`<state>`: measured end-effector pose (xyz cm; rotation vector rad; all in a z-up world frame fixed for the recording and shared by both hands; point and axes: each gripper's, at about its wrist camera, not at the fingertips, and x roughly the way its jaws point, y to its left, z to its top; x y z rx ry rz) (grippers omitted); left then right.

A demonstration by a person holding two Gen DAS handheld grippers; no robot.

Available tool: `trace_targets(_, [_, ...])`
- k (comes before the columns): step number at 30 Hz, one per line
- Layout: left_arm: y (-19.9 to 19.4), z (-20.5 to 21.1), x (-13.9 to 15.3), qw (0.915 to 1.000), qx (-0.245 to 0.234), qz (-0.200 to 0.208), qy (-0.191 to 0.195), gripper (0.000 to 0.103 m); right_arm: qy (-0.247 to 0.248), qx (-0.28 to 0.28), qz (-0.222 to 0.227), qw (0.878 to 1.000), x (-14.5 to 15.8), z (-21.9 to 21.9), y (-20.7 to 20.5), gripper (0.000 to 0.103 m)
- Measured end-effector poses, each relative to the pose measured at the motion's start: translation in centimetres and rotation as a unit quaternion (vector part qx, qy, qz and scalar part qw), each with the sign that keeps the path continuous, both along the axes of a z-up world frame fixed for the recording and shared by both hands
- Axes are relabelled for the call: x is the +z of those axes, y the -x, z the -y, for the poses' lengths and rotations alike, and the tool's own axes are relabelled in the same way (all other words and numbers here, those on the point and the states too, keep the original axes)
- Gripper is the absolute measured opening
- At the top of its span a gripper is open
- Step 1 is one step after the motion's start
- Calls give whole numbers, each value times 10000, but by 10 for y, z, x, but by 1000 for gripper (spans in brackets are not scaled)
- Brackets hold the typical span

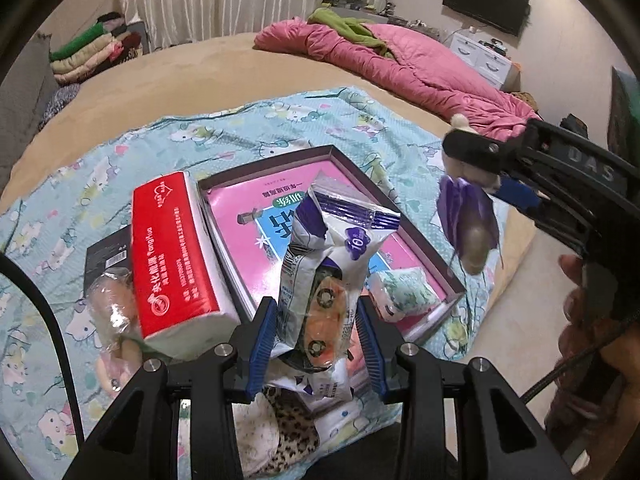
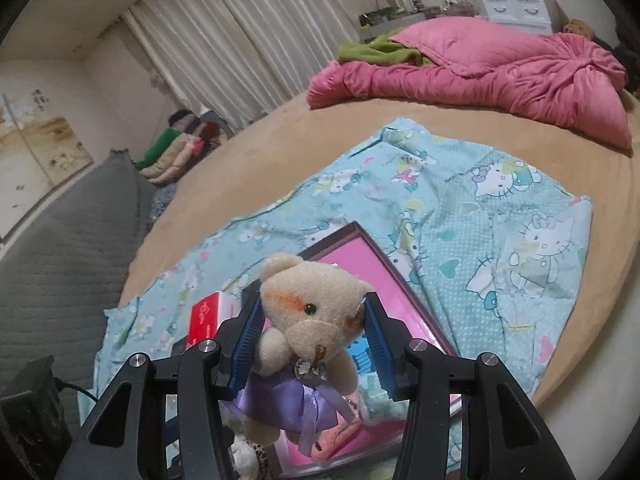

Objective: Organize soft objects

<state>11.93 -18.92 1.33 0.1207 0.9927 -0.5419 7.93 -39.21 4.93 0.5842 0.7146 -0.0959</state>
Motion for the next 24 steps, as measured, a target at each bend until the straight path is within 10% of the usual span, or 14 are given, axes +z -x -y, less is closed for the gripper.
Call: trace_targets(24, [-28, 31, -68, 9974, -84, -638, -326, 41, 981, 172, -1099, 9889, -73, 8, -22, 51])
